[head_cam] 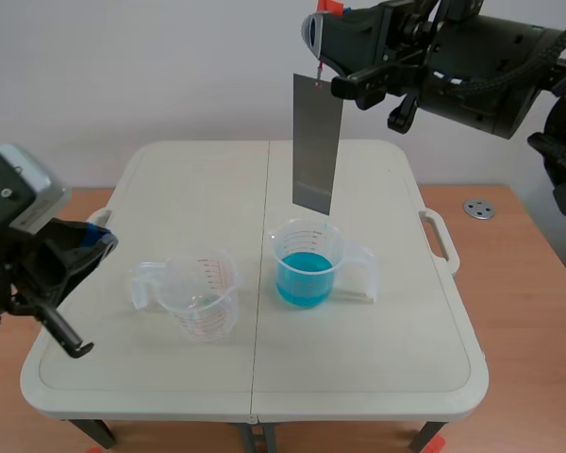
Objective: Hold the metal plate by the orange handle, dip it into the blue solution, take it out and point at it, then put the plate back in the beaker on the left.
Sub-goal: 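Raise the plate and point at it, then put the plate into the left beaker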
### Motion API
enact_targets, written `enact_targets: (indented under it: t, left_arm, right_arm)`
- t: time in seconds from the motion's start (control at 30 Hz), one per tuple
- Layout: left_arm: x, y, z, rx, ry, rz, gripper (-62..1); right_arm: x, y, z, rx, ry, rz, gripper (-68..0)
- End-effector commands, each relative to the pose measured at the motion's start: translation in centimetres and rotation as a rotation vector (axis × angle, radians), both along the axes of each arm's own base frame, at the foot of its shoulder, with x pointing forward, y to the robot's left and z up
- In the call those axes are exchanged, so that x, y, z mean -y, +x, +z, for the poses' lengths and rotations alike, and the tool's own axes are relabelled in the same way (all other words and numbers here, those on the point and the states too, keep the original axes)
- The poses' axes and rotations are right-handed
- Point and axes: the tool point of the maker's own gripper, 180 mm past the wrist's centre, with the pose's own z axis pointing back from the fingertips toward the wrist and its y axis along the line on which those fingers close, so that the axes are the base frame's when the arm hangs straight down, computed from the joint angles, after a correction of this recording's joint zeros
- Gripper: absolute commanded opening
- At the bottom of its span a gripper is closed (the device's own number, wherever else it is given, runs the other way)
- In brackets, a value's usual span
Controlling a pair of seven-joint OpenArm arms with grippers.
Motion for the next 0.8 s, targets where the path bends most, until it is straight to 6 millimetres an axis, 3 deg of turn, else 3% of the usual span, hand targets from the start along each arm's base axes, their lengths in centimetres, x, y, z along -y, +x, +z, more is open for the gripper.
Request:
enact_targets:
  t: [0.0, 0.3, 0.77]
  left_arm:
    - [-0.7, -0.9, 0.1, -0.003, -0.027, 0.019, -56.4]
    - [-5.3, -7.5, -2.7, -0.124, -0.005, 0.113, -56.4]
    - [-5.6, -18.1, -6.5, -0.395, -0.013, 0.115, -56.4]
  right_arm:
    - [-0.4, -0.2, 2.1, 0.067, 0.019, 0.027, -66.2]
    - [-2.2, -0.5, 3.2, 0.101, 0.013, 0.081, -66.2]
    - [-6.9, -2.0, 4.7, 0.136, 0.020, 0.209, -66.2]
